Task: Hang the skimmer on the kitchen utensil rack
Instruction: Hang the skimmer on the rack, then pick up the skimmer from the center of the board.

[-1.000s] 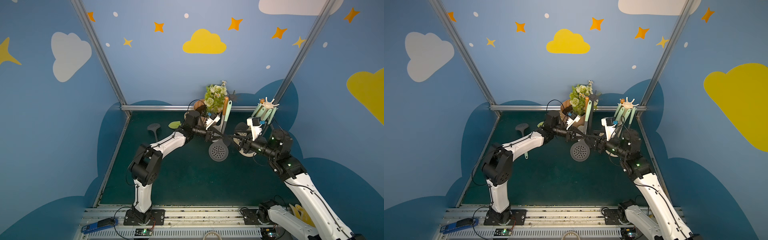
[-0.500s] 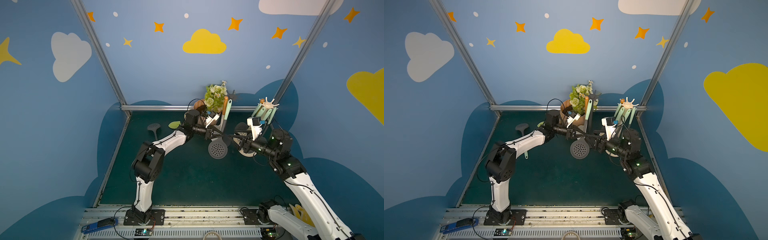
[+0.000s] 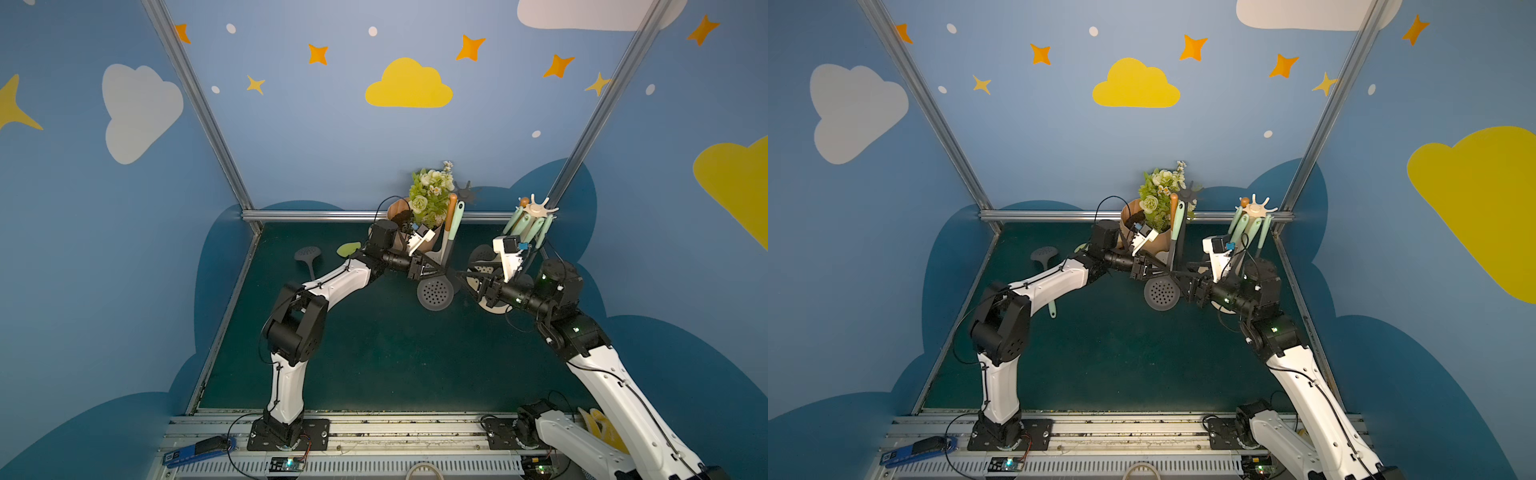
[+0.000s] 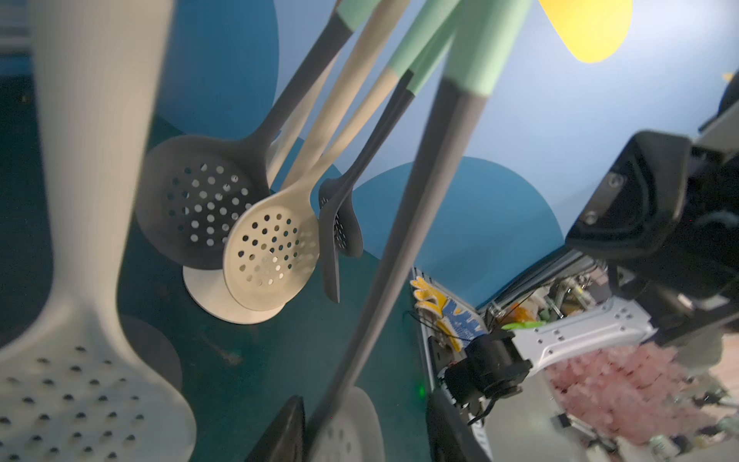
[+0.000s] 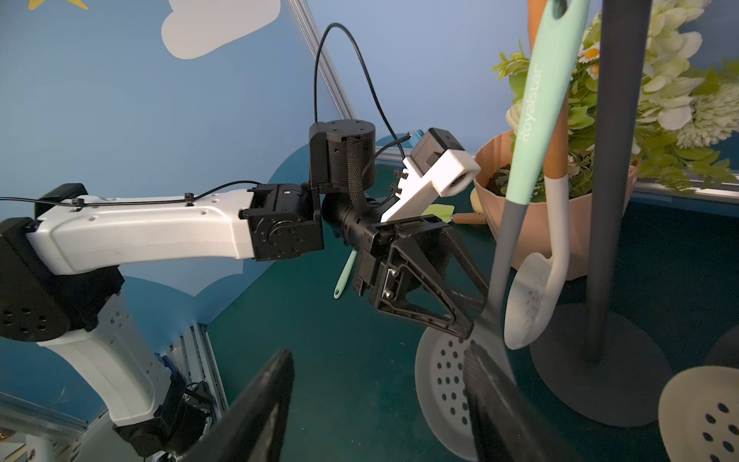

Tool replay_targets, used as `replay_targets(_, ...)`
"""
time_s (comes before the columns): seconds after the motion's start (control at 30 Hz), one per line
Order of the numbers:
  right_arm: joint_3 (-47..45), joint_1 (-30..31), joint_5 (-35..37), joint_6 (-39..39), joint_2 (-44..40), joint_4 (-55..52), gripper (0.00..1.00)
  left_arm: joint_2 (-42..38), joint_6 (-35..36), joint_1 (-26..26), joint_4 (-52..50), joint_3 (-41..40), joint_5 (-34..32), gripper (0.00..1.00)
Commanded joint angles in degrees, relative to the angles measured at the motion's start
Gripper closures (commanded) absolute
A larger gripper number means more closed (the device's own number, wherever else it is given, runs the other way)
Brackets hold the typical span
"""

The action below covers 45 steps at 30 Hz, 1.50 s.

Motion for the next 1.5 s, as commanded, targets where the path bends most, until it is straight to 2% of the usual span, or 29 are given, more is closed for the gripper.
replay_targets(0.0, -0.91, -0.3, -0.29, -0.3, -1.13, 1.38, 0.32, -3.13, 3.58, 0.27, -8.33, 2.68, -3.8, 0.47)
replay_targets(0.1, -1.41, -0.3, 0.0, -0.74, -1.57, 1.07, 0.31, -4.57, 3.88, 0.59, -11.81, 3.16, -8.7, 0.38)
replay_targets(0.27, -4.05, -0.21, 0.15, -0.74, -3.36, 1.98, 0.3, -9.16, -0.42, 2.96, -13.83, 0.42, -19.42, 0.27)
replay_targets(0.47, -8.95, 0.76, -0.47, -0.77, -6.57, 4.85, 0.3, -18.68, -7.12, 8.59, -14.3, -9.62, -29.93, 0.22)
replay_targets(0.6, -11.14, 3.96, 0.78, -0.76, -6.61, 5.48, 0.3, -25.35, -14.18, 15.06, -17.21, -16.27, -38.03, 0.21)
replay_targets(0.8, -14.42, 10.78, 3.62, -0.63, -6.72, 8.28, 0.3, -31.79, -16.51, 23.87, -21.99, -23.42, -47.82, 0.21)
replay_targets(0.9, -15.43, 12.67, 3.54, 0.04, -6.2, 9.89, 0.3, -31.48, -18.02, 28.58, -22.64, -24.9, -49.65, 0.21)
replay_targets(1.03, -15.59, 13.54, 3.01, 0.29, -5.95, 11.32, 0.3, -27.07, -15.99, 32.8, -26.0, -23.62, -55.41, 0.22)
replay_targets(1.13, -15.63, 13.79, 3.0, -0.08, -5.89, 11.36, 0.3, -22.34, -13.04, 35.38, -28.42, -21.17, -55.38, 0.24)
replay_targets(1.27, -15.6, 13.85, 3.08, -0.23, -5.92, 11.34, 0.3, -15.53, -8.65, 36.82, -27.99, -17.71, -49.42, 0.26)
replay_targets(1.37, -15.56, 13.86, 2.99, -0.34, -5.28, 11.11, 0.3, -10.13, -8.17, 37.33, -27.64, -15.04, -48.3, 0.28)
replay_targets(1.47, -15.41, 13.9, 3.07, -0.54, -4.53, 11.08, 0.3, -4.81, -7.54, 38.04, -26.65, -12.32, -44.16, 0.31)
